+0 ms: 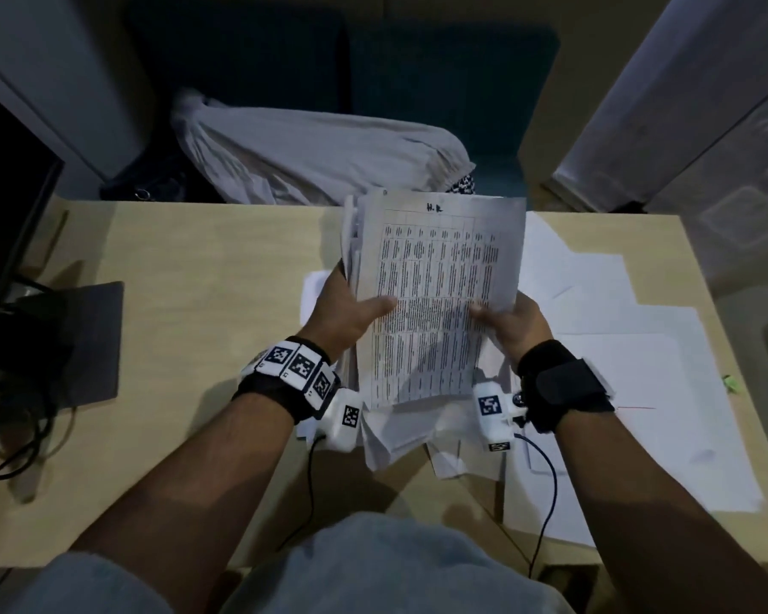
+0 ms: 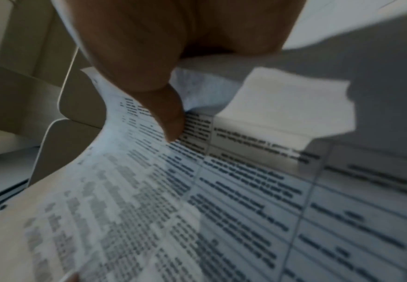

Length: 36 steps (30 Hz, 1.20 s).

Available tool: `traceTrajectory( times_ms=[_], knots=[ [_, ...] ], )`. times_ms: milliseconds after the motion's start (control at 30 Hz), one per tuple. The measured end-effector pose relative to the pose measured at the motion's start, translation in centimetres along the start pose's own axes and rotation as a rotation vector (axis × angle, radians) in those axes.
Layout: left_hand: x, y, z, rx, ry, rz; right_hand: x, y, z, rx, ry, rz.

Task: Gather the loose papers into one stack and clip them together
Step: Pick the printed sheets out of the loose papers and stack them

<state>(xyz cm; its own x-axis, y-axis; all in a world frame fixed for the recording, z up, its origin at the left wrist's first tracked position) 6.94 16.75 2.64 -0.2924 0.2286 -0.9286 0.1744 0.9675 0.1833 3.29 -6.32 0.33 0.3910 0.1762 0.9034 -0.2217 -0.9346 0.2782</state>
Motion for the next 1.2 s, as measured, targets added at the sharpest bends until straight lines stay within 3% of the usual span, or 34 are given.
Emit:
traceTrajectory(
  times_ms=[267,367,433,500,567,667,733,833,933,1033,1200],
  knots=[
    [1.6,-1.0,0.5,0.005,0.123,-0.136,-1.2,0.2,-1.0,-0.047,0.046,0.151],
    [2.2,-1.5,0.3,0.094,0.166,-0.132,-2.0,0.2,-1.1,0.039,0.008,-0.032],
    [3.3,-1.6,0.3,0.107,0.166,-0.097,-2.9,0.8,-1.1,0.009,-0.005,-0.176],
    [5.6,-0.8,0.6,-0.028,0.171,0.028,-4.0,1.5,-1.1,-0.066,-0.028,-0.219],
    [8.7,0.8,1.1,-0.254,0.241,0.399,-5.1,2.4,-1.1,-0.133,-0.065,-0.252],
    [12.1,2.6,0.0,-0.305,0.578,0.777,-6.4,3.9,-1.2,-0.185,-0.107,-0.267],
    [12.9,2.6,-0.2,-0.290,0.620,0.760,-6.7,4.5,-1.5,-0.189,-0.105,-0.309],
    [12.7,2.2,0.8,-0.311,0.681,0.539,-7.2,4.7,-1.7,-0.201,-0.130,-0.310],
    [12.0,2.4,1.9,-0.268,0.613,0.408,-7.5,4.4,-1.6,-0.204,-0.157,-0.316],
    [11.2,3.1,2.0,-0.213,0.470,0.509,-7.8,4.2,-1.6,-0.205,-0.165,-0.301],
    [11.6,5.0,0.9,-0.316,0.430,0.466,-7.7,3.8,-1.4,-0.201,-0.164,-0.218]
  ],
)
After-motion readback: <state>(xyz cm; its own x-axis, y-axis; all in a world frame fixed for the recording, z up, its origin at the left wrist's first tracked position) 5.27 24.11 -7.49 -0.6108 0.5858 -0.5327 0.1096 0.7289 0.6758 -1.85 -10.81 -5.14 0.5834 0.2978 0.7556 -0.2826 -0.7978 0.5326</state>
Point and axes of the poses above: each hand's wrist, its own z-axis towards the middle knuckle, its own y-axis out of the back of the hand, x = y × z, the point moved 1 cm from there along z, towards the middle knuckle, and after that the axes turned 4 degrees about y, right-handed, at the moved point
